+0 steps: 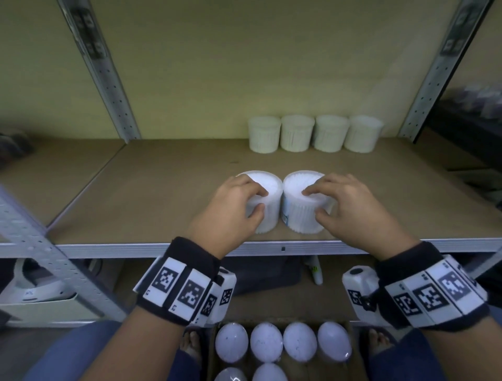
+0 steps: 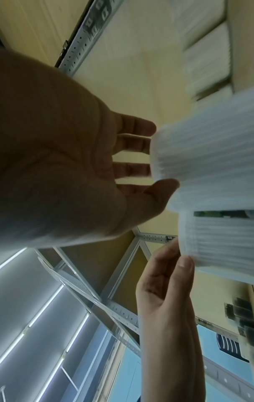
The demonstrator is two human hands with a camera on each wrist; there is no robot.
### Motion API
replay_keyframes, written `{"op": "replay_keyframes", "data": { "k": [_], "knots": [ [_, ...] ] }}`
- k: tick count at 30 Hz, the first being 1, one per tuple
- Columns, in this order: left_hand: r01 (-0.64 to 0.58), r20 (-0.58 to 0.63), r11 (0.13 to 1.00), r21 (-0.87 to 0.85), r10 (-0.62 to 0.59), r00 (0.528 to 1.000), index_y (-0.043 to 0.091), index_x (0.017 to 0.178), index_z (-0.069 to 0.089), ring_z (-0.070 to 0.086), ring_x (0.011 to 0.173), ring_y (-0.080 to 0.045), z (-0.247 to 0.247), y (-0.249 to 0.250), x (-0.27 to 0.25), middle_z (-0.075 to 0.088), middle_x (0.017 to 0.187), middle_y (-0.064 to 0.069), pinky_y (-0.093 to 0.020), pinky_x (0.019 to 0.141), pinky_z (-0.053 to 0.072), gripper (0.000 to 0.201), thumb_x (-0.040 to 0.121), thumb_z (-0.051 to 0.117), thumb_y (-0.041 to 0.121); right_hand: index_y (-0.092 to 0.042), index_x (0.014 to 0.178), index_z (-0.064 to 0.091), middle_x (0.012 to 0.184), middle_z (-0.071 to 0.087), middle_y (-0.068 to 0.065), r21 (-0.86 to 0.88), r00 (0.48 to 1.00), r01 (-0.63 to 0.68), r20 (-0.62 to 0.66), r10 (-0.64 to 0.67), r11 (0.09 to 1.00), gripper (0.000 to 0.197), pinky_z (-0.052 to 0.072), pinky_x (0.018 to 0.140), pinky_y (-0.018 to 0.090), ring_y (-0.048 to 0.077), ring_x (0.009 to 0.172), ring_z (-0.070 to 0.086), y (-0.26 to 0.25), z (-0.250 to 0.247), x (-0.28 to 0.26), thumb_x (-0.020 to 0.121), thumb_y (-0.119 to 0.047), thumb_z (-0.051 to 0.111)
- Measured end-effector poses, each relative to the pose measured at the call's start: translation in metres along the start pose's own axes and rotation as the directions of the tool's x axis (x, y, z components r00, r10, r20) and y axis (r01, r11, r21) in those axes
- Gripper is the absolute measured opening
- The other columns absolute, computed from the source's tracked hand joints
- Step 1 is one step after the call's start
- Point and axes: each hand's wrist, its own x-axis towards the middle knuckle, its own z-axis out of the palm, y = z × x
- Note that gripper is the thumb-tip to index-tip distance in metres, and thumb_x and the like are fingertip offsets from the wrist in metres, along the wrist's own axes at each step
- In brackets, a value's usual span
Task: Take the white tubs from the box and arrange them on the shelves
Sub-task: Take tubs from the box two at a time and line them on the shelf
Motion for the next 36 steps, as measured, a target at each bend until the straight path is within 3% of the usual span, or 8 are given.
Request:
{"op": "replay_keyframes", "data": {
  "k": [6, 13, 17, 21, 26, 36],
  "knots": [
    [0.035, 0.004, 0.996, 0.084, -0.035, 0.999, 0.02, 0.115, 0.067, 0.056, 0.111, -0.011, -0.004, 0.003, 0.001, 0.063, 0.114, 0.007, -0.03, 0.096, 0.046, 0.028, 0.09, 0.058, 0.024, -0.026, 0.117, 0.068, 0.121, 0.062, -0.009, 0.003, 1.0, 0.022, 0.002, -0.022, 1.0, 0.035, 0.04, 0.095, 0.026, 0.019, 0.11, 0.052, -0.005, 0.002, 0.006, 0.084, -0.015, 0.064],
    [0.143, -0.037, 0.983, 0.118, -0.139, 0.99, 0.017, 0.114, 0.068, 0.058, 0.11, -0.015, -0.011, -0.011, 0.014, 0.065, 0.117, 0.001, -0.021, 0.092, 0.042, 0.027, 0.089, 0.057, 0.018, -0.027, 0.124, 0.063, 0.131, 0.058, -0.006, -0.042, 0.997, 0.062, 0.057, -0.06, 0.997, 0.038, 0.037, 0.103, 0.03, 0.022, 0.12, 0.049, -0.018, 0.013, 0.04, 0.088, -0.014, 0.058],
    [0.201, -0.028, 0.971, 0.126, -0.199, 0.98, 0.015, 0.114, 0.067, 0.059, 0.109, -0.017, -0.016, -0.029, 0.028, 0.065, 0.117, -0.002, -0.018, 0.085, 0.039, 0.026, 0.09, 0.056, 0.015, -0.023, 0.125, 0.06, 0.131, 0.058, 0.0, -0.086, 0.992, 0.101, 0.081, -0.094, 0.991, 0.039, 0.038, 0.101, 0.032, 0.023, 0.12, 0.05, -0.032, 0.02, 0.067, 0.089, -0.01, 0.054],
    [0.252, 0.018, 0.957, 0.145, -0.257, 0.966, 0.015, 0.115, 0.067, 0.062, 0.107, -0.022, -0.02, -0.053, 0.05, 0.066, 0.118, -0.006, -0.028, 0.092, 0.048, 0.027, 0.09, 0.057, 0.015, -0.023, 0.127, 0.058, 0.127, 0.059, 0.003, -0.144, 0.983, 0.13, 0.147, -0.108, 0.981, 0.039, 0.043, 0.093, 0.032, 0.025, 0.117, 0.053, -0.04, 0.025, 0.103, 0.09, -0.01, 0.054],
    [0.297, 0.019, 0.941, 0.162, -0.304, 0.953, 0.014, 0.112, 0.067, 0.063, 0.107, -0.024, -0.021, -0.086, 0.077, 0.067, 0.116, -0.008, -0.034, 0.096, 0.05, 0.026, 0.088, 0.058, 0.014, -0.024, 0.125, 0.056, 0.125, 0.058, 0.003, -0.199, 0.974, 0.161, 0.189, -0.124, 0.967, 0.039, 0.046, 0.09, 0.035, 0.025, 0.114, 0.055, -0.049, 0.038, 0.148, 0.09, -0.008, 0.053],
    [0.342, -0.05, 0.929, 0.144, -0.339, 0.94, 0.007, 0.112, 0.067, 0.06, 0.112, -0.027, -0.024, -0.145, 0.124, 0.066, 0.119, -0.012, -0.032, 0.099, 0.047, 0.025, 0.089, 0.058, 0.01, -0.019, 0.126, 0.055, 0.124, 0.057, 0.008, -0.179, 0.975, 0.164, 0.181, -0.132, 0.97, 0.041, 0.041, 0.088, 0.031, 0.027, 0.113, 0.053, -0.058, 0.073, 0.228, 0.089, -0.001, 0.05]
  ]
}}
